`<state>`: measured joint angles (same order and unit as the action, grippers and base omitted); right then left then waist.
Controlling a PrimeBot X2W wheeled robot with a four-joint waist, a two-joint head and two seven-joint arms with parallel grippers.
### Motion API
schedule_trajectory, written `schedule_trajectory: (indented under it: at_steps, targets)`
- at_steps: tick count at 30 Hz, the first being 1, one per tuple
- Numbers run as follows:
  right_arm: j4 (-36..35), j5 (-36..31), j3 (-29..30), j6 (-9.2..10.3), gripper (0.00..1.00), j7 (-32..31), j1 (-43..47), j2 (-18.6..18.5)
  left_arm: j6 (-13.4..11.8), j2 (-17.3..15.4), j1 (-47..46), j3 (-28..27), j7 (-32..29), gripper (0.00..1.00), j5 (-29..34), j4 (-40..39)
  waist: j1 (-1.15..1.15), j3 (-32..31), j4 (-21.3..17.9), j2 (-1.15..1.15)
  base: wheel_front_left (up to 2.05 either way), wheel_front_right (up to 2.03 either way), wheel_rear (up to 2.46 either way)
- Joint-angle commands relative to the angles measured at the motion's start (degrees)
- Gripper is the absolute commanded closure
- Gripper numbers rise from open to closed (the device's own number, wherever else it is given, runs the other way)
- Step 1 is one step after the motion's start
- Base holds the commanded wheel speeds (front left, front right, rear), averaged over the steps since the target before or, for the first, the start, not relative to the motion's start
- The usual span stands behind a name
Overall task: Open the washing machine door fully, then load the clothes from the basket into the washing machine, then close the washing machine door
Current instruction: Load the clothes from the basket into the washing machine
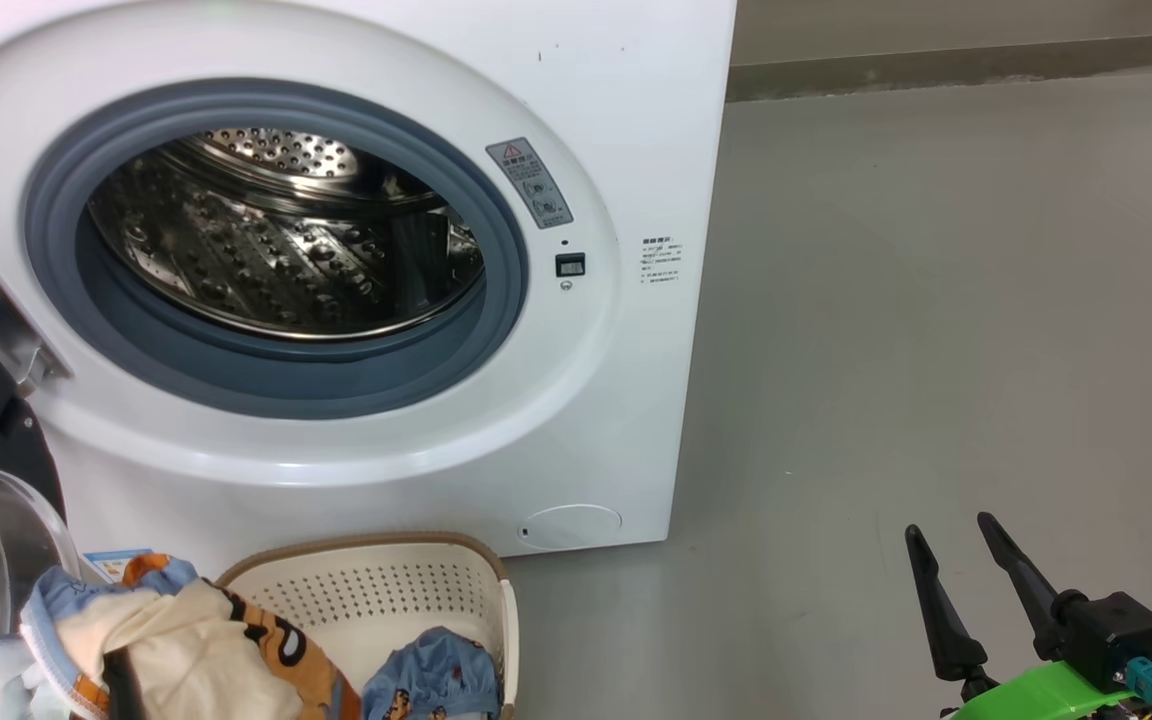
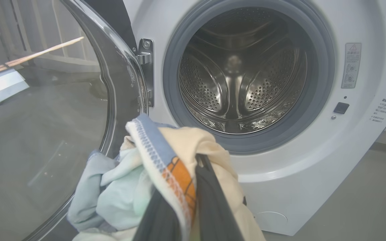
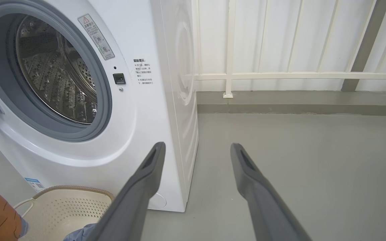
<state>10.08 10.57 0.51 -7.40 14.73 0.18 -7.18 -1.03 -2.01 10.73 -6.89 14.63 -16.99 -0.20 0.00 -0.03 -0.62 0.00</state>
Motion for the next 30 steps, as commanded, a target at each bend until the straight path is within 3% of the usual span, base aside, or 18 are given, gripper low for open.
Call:
schedule_trajectory:
  at_steps: [1,18,30]
  targets:
    - [-1.45,-0.55,-1.19,-0.09,0.0,0.27,-0.62,-0.46,-0.24,-0.87,-1.08,-1.79,0.37,1.0,-0.02,-1.89,0.0,0.08,-0.02,0.0,0.0,0.0,0.0]
    - [-1.31,0.12,-1.04,-0.09,0.0,0.27,-1.25,-0.18,0.16,-0.87,-3.54,-0.6,0.37,1.0,0.75,-0.85,0.0,2.59,0.09,0.0,0.0,0.0,0.0]
    - [-2.28,0.48,-1.21,-0.09,0.0,0.27,-4.16,0.11,1.71,-0.87,-15.29,0.29,0.37,1.0,2.17,3.42,0.0,10.31,-2.02,0.0,0.0,0.0,0.0]
